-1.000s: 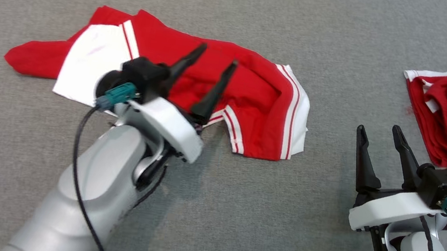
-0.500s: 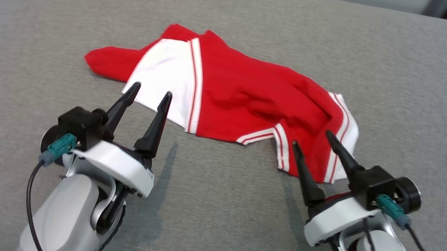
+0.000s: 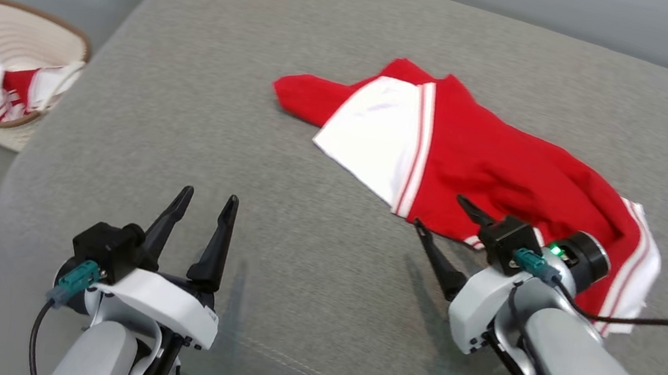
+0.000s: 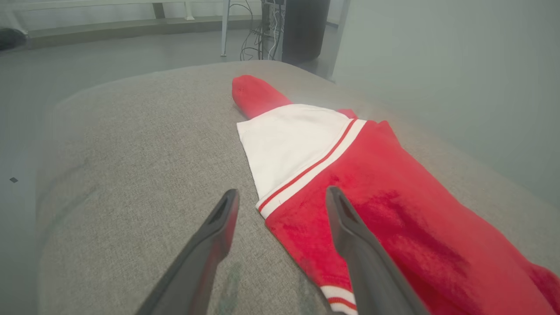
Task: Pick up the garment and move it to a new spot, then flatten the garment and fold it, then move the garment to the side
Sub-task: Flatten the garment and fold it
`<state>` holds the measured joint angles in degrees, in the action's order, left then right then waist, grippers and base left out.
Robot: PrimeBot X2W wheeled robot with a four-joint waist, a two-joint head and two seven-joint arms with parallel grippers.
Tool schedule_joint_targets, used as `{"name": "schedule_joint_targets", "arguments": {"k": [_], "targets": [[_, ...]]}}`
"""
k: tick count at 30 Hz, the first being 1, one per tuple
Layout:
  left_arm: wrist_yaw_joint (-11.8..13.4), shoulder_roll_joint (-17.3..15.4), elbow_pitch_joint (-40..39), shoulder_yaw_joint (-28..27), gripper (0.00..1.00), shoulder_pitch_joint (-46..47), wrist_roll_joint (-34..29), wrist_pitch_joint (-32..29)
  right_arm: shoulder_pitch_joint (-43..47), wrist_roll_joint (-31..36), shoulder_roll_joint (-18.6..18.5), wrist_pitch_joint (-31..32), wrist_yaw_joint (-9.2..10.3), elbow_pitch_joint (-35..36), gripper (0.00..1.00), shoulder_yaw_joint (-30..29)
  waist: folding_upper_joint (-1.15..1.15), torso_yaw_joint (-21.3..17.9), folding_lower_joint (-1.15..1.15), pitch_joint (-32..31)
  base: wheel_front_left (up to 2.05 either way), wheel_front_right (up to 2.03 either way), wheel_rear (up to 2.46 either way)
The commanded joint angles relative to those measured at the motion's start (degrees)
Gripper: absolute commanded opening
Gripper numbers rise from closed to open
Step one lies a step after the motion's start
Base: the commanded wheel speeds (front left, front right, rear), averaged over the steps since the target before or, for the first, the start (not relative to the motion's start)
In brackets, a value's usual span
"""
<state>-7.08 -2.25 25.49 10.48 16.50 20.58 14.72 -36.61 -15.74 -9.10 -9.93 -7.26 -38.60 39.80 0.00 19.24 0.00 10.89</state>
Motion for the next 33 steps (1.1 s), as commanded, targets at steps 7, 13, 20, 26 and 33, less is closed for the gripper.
{"name": "schedule_joint_targets", "arguments": {"k": [7,13,20,26,33], "targets": [[-0.37,-0.65,-1.78,-0.11,1.00,-1.07,3.10,0.28,-4.10,-1.41,-0.52,2.46,-0.23,-7.83,1.00,1.49,0.00,9.11,0.00,0.73,0.00,0.00,0.00],[-0.38,-0.64,-2.07,0.89,1.00,-1.47,4.76,0.28,-7.01,0.80,-1.27,4.46,-0.23,-14.78,1.00,1.16,0.00,11.85,0.00,1.91,0.00,0.00,0.00],[-0.20,-0.64,-2.25,1.24,1.00,-1.56,6.22,0.28,-8.43,2.29,0.01,9.45,-0.23,-21.08,1.00,2.95,0.00,12.48,0.00,3.11,0.00,0.00,0.00],[0.12,-0.64,-2.55,1.70,1.00,-1.03,7.19,0.28,-9.93,0.85,-0.97,8.85,-0.23,-22.61,0.00,3.18,0.00,12.30,0.00,3.07,0.00,0.00,0.00],[0.11,-0.63,-2.53,1.12,1.00,-1.83,6.12,0.28,-10.98,-4.28,-3.83,0.03,-0.23,-19.10,0.00,-1.30,0.00,9.16,0.00,1.22,0.00,0.00,0.00]]}}
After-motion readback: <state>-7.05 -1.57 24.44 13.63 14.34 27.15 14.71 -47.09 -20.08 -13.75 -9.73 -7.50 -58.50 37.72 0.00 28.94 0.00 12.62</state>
